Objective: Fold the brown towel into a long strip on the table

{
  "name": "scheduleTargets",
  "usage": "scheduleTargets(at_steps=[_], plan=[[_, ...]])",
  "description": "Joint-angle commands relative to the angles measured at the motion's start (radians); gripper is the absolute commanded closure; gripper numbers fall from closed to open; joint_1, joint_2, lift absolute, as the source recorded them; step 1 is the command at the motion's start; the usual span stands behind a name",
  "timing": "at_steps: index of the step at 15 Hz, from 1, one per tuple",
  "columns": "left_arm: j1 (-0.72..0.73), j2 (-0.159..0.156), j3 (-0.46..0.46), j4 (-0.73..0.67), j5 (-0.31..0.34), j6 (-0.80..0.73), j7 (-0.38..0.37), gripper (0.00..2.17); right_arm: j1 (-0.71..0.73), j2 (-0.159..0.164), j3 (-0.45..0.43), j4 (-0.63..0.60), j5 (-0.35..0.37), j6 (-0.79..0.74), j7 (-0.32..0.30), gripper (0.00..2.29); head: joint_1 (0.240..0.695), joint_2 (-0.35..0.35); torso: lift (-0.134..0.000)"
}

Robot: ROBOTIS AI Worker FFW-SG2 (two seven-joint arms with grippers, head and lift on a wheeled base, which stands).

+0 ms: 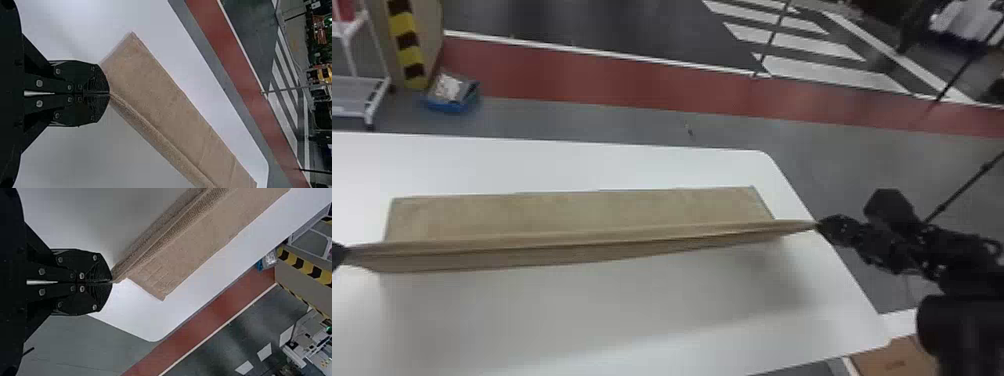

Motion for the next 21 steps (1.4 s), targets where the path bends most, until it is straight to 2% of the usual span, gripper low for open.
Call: scheduleTargets(at_steps=[1, 4, 8, 11, 15, 18, 21], plan=[[-0.041, -0.001, -0.012, 0.035, 0.002, 0.024, 0.009, 1.29, -0.051, -0.014, 0.024, 0.025, 0.009, 0.016, 0.044, 1.47, 0.695, -0.336, -0.123], [-0.106, 0.000, -0.041, 0.123, 0.000, 0.028, 0.029, 1.29, -0.113, -0.035, 0.087, 0.055, 0.052, 0.062, 0.090, 1.47, 0.695, -0.312, -0.123], [-0.250, -0.001, -0.116, 0.322, -0.017, 0.061, 0.047, 1.29, -0.249, -0.080, 0.204, 0.164, 0.137, 0.121, 0.196, 1.40, 0.695, -0.290, -0.123], [-0.342, 0.000, -0.143, 0.460, -0.023, 0.061, 0.064, 1.29, -0.358, -0.112, 0.276, 0.281, 0.175, 0.158, 0.196, 1.40, 0.695, -0.269, -0.123], [-0.451, 0.002, -0.157, 0.620, -0.023, 0.061, 0.073, 1.29, -0.522, -0.127, 0.351, 0.491, 0.216, 0.158, 0.196, 1.40, 0.695, -0.250, -0.123], [-0.531, 0.003, -0.179, 0.739, -0.025, 0.061, 0.071, 1.29, -0.610, -0.130, 0.382, 0.592, 0.227, 0.154, 0.196, 1.40, 0.695, -0.239, -0.123], [-0.607, 0.003, -0.199, 0.862, -0.031, 0.061, 0.073, 1.29, -0.719, -0.144, 0.432, 0.764, 0.267, 0.145, 0.196, 1.40, 0.695, -0.226, -0.123]])
